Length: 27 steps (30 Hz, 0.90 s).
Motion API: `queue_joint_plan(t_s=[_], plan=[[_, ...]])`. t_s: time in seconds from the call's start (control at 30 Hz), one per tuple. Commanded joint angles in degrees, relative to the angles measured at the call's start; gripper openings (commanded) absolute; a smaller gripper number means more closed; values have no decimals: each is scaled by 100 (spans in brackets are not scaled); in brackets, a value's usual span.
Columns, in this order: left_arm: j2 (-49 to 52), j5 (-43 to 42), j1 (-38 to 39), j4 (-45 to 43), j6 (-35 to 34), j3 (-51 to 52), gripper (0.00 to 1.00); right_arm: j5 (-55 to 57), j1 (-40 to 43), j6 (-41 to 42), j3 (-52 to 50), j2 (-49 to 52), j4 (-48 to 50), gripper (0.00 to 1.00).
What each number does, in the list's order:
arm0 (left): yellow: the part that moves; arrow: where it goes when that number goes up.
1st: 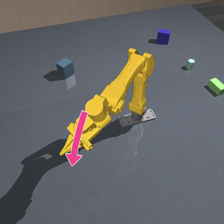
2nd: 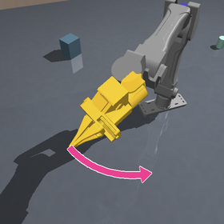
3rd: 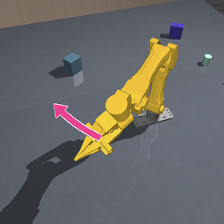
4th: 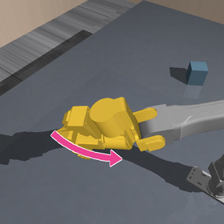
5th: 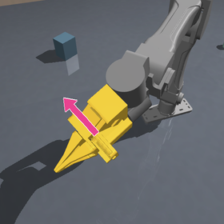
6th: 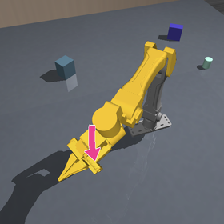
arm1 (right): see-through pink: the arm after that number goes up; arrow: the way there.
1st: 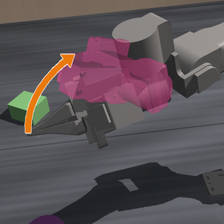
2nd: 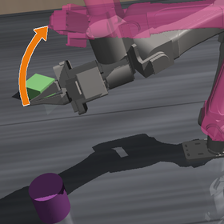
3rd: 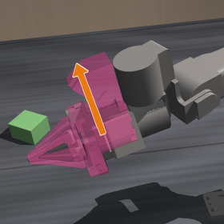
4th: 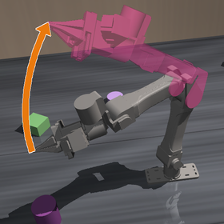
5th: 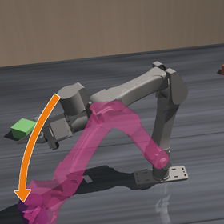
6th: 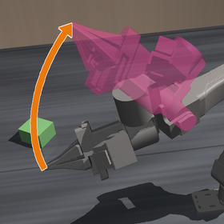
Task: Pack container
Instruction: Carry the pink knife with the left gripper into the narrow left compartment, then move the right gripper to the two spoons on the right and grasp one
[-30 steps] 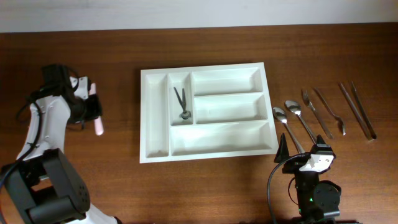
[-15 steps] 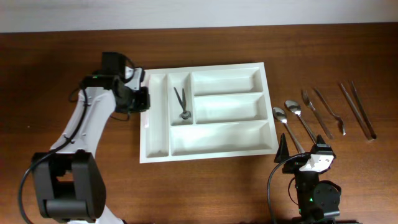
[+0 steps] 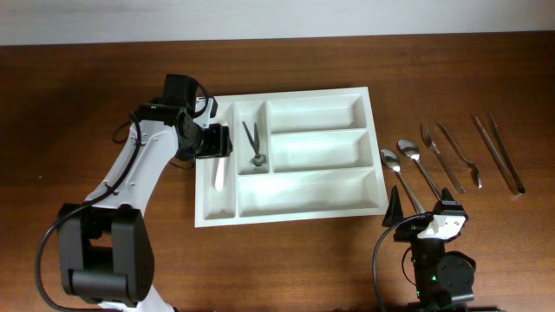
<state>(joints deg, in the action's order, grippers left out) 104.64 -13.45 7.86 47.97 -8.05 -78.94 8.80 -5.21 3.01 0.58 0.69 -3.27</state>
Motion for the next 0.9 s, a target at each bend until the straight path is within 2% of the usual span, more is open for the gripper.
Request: queue_joint_plan(t_s=[0.0, 0.13, 0.23, 0.37, 0.43, 0.53, 0.87], plan=[[46, 17, -9, -129, -28, -133, 77, 72, 42, 24, -26, -37, -44, 99], [35, 221, -85, -116, 2, -511, 92, 72, 42, 24, -26, -37, -44, 99], [13, 595, -258, -72, 138, -925, 99, 72, 42, 24, -26, -37, -44, 99], [11, 1403, -538, -72, 461, -1276, 99, 72, 42, 24, -26, -37, -44, 99], [11, 2055, -734, -76, 494, -1329, 99, 72, 42, 24, -26, -37, -44, 99], [13, 2586, -953, -74, 494, -1327, 99, 72, 42, 24, -26, -37, -44, 99], [13, 2677, -1204, -74, 490, -1327, 99, 72, 42, 24, -26, -37, -44, 99]])
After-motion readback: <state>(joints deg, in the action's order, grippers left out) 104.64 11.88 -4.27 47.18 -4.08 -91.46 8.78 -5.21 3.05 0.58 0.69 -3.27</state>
